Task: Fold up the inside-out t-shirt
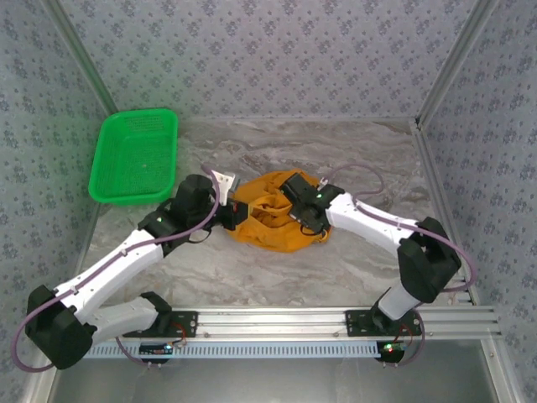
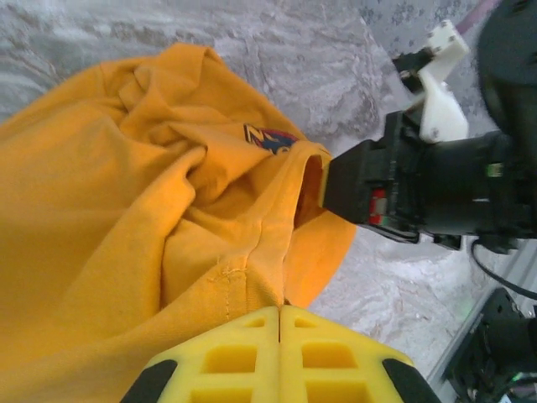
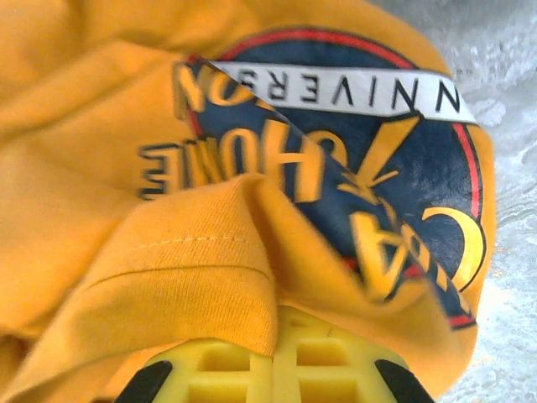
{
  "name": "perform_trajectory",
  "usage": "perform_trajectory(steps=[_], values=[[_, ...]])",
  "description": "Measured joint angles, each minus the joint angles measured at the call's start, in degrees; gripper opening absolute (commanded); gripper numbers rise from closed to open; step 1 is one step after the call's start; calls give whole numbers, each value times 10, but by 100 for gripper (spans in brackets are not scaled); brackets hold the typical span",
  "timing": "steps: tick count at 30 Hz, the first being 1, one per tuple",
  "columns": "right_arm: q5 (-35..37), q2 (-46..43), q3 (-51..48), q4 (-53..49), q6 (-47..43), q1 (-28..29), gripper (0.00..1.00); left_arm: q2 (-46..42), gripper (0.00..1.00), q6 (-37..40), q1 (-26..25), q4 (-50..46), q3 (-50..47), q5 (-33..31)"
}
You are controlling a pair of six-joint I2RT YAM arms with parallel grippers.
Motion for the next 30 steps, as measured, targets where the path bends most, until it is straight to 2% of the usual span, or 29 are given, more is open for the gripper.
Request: perform_trajectory(steps=[4,8,10,12,16,21,25,30], values=[[-17,-32,93,7,-95,-58,0,51,0,30,34,-22,110,-17],[-27,-33,232,10,-217,-137,0,158,0,95,53,-74,323,-75],[-8,-36,297,5,-276,-144,0,194,0,117,52,-95,420,-118],[19,-52,344,6,-339,-122,0,202,0,134,50,-109,485,-149],[39,-149,351,13,-425,-59,0,139,0,178,14,-108,501,-184],[5,-290,327,29,-427,-59,0,30,0,266,-115,-87,467,-188],[-50,-341,344,39,-420,-60,0,-12,0,278,-123,-69,460,-184],[-86,-310,368,26,-422,-80,0,15,0,294,-116,-68,480,-233]])
